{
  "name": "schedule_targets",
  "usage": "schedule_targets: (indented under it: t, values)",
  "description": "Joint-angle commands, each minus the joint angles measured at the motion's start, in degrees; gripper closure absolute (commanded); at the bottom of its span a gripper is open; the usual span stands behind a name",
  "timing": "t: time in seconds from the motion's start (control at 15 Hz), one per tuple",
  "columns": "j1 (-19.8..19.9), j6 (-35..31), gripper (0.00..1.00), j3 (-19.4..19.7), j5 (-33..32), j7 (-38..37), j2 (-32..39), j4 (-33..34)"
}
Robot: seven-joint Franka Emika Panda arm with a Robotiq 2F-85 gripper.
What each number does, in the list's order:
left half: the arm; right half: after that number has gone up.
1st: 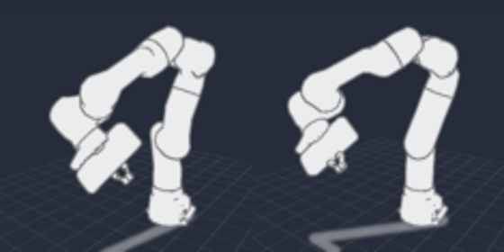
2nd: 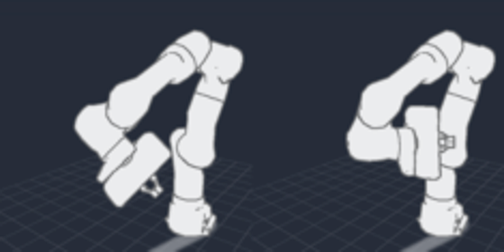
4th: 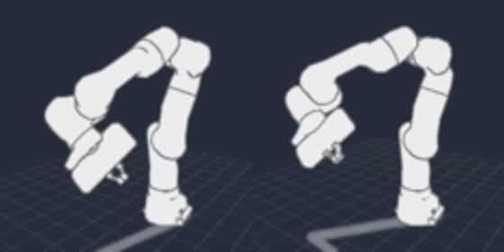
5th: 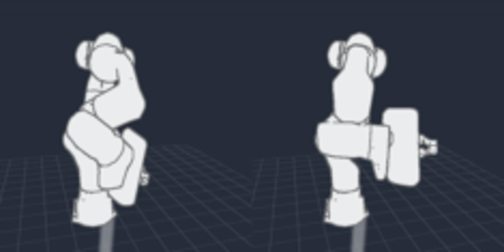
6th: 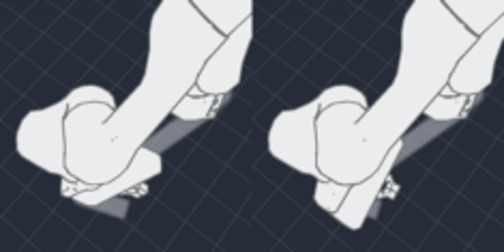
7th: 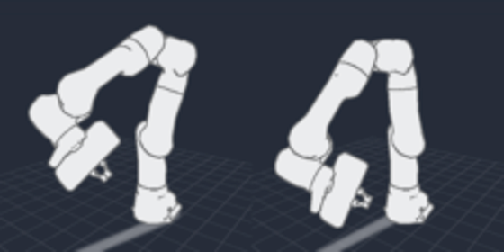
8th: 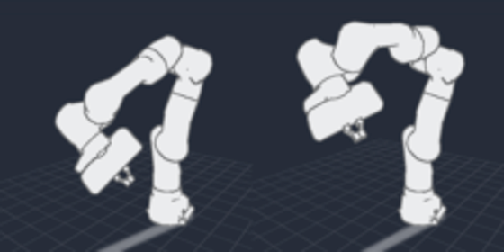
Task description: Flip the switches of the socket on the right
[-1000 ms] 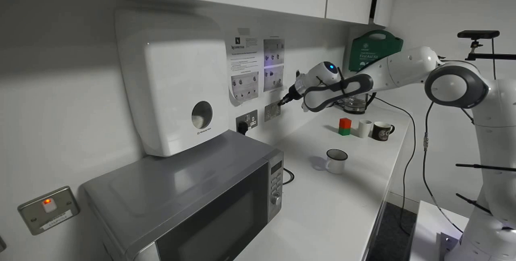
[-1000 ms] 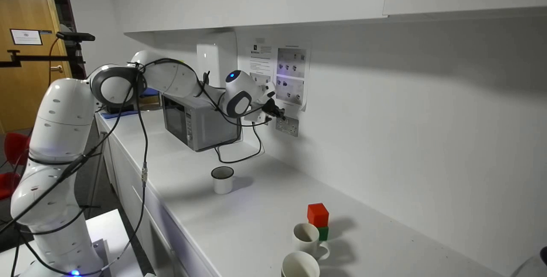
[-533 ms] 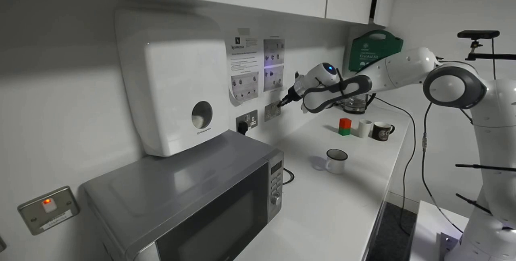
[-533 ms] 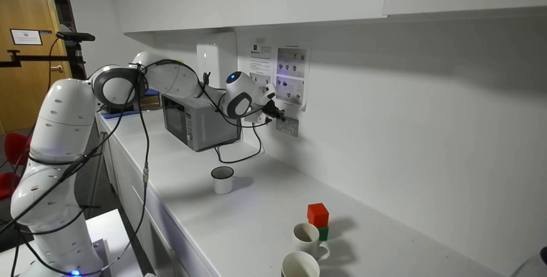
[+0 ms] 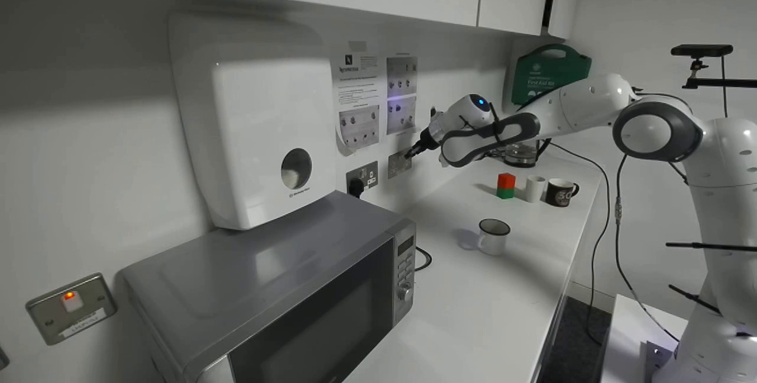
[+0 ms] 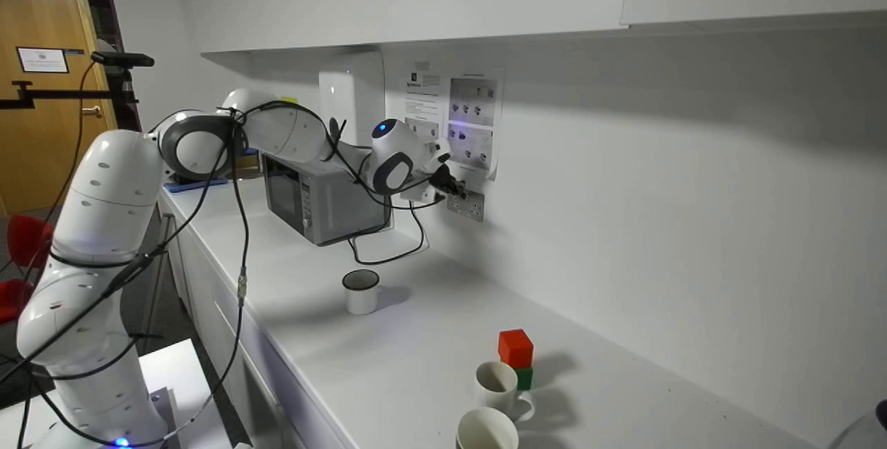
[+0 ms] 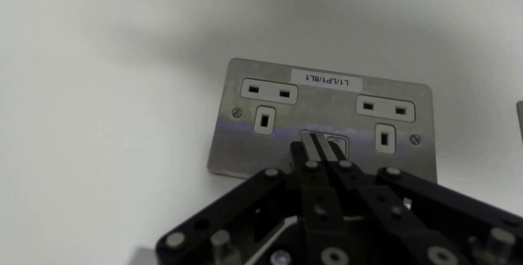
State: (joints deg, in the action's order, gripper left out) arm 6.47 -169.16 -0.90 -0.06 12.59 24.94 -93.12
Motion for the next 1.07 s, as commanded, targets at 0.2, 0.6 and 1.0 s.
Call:
schedule_targets:
  t: [0.2,0.6,1.0]
  values:
    - [1.9,1.9,1.00,-1.5,0.4,3.2,2.1,4.5]
    - [2.1,2.3,1.00,-1.8,0.6,3.5,2.7,4.8]
    - [2.3,2.6,1.00,-2.1,0.8,3.4,2.9,5.3]
